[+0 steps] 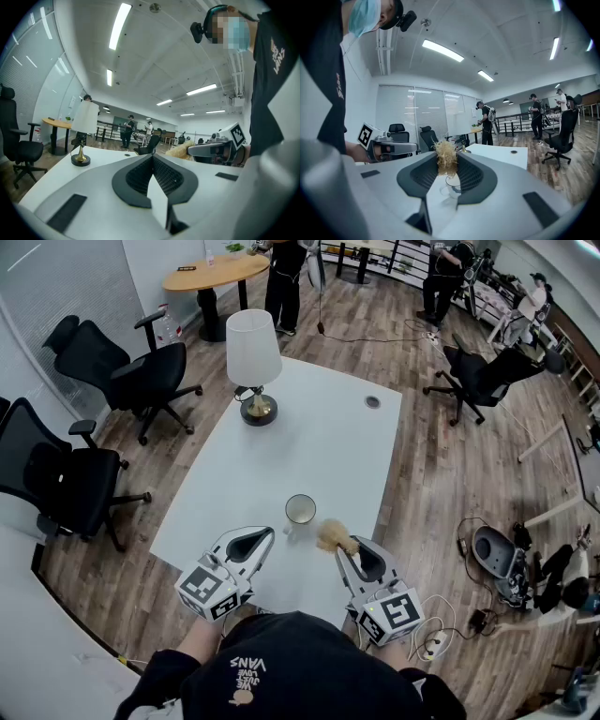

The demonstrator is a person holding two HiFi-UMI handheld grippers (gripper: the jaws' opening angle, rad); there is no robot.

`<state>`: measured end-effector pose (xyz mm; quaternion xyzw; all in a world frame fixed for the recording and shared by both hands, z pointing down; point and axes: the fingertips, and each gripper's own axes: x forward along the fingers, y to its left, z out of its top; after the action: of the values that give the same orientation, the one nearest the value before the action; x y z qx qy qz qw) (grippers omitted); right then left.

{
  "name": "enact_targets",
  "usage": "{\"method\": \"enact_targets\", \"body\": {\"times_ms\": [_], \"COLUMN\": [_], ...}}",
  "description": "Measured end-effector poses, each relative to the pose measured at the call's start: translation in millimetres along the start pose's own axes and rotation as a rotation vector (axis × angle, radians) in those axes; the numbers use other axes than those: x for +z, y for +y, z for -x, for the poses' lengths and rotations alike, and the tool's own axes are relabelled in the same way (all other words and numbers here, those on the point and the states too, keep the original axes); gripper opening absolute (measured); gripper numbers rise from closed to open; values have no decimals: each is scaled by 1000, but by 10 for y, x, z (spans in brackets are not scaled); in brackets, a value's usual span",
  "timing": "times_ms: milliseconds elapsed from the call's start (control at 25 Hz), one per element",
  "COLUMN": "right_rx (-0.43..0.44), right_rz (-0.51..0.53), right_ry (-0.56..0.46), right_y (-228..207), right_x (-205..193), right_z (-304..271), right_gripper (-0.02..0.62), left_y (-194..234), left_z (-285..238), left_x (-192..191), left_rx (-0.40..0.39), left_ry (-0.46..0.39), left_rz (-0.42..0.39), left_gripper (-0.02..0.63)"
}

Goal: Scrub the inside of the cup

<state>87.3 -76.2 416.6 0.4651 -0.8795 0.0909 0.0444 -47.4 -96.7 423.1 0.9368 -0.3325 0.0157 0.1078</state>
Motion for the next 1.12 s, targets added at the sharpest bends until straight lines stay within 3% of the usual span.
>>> {"method": "enact_targets", "body": {"times_ms": [880,1120], "right_rx": [21,14], "right_rz": [-36,-54], "right_ry": [1,12], "right_y": [-28,-41], "right_x": [-47,-107], "right_z": [-125,-115], "right_gripper": [120,121], "left_y": [60,146], "left_z": [-126,-265], "left_x": [-109,-372], "left_rx": [-24,-13], "left_ry": [12,64], "left_rz": [17,-5], "left_gripper": [11,12]}}
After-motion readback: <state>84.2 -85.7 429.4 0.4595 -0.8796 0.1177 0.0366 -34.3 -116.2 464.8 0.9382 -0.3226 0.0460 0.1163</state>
